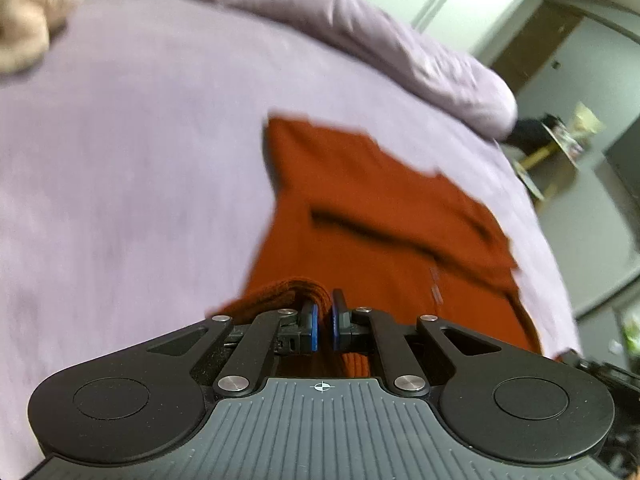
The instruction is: Fold small clothes
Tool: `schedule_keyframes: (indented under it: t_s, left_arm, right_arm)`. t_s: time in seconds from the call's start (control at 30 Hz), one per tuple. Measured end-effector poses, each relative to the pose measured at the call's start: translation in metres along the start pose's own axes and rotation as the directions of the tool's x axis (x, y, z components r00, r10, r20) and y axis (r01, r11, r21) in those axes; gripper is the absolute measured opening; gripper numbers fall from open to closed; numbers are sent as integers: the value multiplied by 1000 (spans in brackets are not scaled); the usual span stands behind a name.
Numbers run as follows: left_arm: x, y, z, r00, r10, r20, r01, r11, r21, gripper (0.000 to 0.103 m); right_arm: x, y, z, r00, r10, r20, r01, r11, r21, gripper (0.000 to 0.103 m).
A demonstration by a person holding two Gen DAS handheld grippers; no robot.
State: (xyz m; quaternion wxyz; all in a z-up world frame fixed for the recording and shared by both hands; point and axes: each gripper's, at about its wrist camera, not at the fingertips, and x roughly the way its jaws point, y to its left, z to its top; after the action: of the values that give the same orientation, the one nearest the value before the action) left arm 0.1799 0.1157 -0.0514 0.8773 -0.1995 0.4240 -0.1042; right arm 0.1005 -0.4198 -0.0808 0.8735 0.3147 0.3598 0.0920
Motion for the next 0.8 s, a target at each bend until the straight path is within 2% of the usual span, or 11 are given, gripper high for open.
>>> schedule_keyframes:
  t_s: [0.13, 0.2, 0.27, 0.3, 0.33, 0.4, 0.5, 0.63, 0.67, 0.7, 0.8]
  left_arm:
    - [37, -17, 18, 989, 137, 57, -140, 988, 67, 10]
    - [52, -19, 19, 984, 174, 49, -178, 980, 91, 19]
    - [54, -15, 17, 983, 176, 55, -181, 977, 110, 24]
    - [52, -12, 15, 983, 166, 73, -174, 977, 123, 32]
    - [49, -10, 12, 981, 166, 95, -178, 974, 140, 46]
    - [48, -4, 8, 979, 162, 125, -185, 964, 193, 58]
    - [59, 1, 7, 985, 153, 77, -168, 948, 271, 58]
    - [75, -9, 9, 989, 139, 40, -144, 922, 358, 63]
    - [81, -11, 10, 987, 154, 36, -156, 913, 377, 63]
    - [86, -13, 12, 986, 164, 25, -161, 910, 383, 58]
    - [93, -17, 13, 989, 150, 11, -143, 913, 381, 24]
  right_arm:
    - [42, 23, 22, 983, -159, 92, 170, 977, -130, 5]
    - [62, 31, 27, 966, -234, 111, 252, 946, -202, 7]
    - [74, 33, 30, 950, -293, 110, 312, 912, -267, 14]
    - [72, 32, 30, 945, -300, 129, 326, 901, -288, 19]
    - [71, 32, 30, 941, -302, 154, 336, 891, -306, 29]
    - [62, 26, 31, 943, -283, 176, 327, 888, -324, 40]
    - [59, 17, 31, 962, -238, 131, 270, 889, -370, 50]
    - [82, 13, 33, 950, -298, 90, 307, 849, -430, 50]
    - [85, 13, 33, 950, -300, 88, 308, 845, -436, 50]
    - [89, 13, 33, 949, -304, 86, 310, 842, -442, 50]
    - [101, 16, 34, 946, -311, 89, 316, 832, -456, 47]
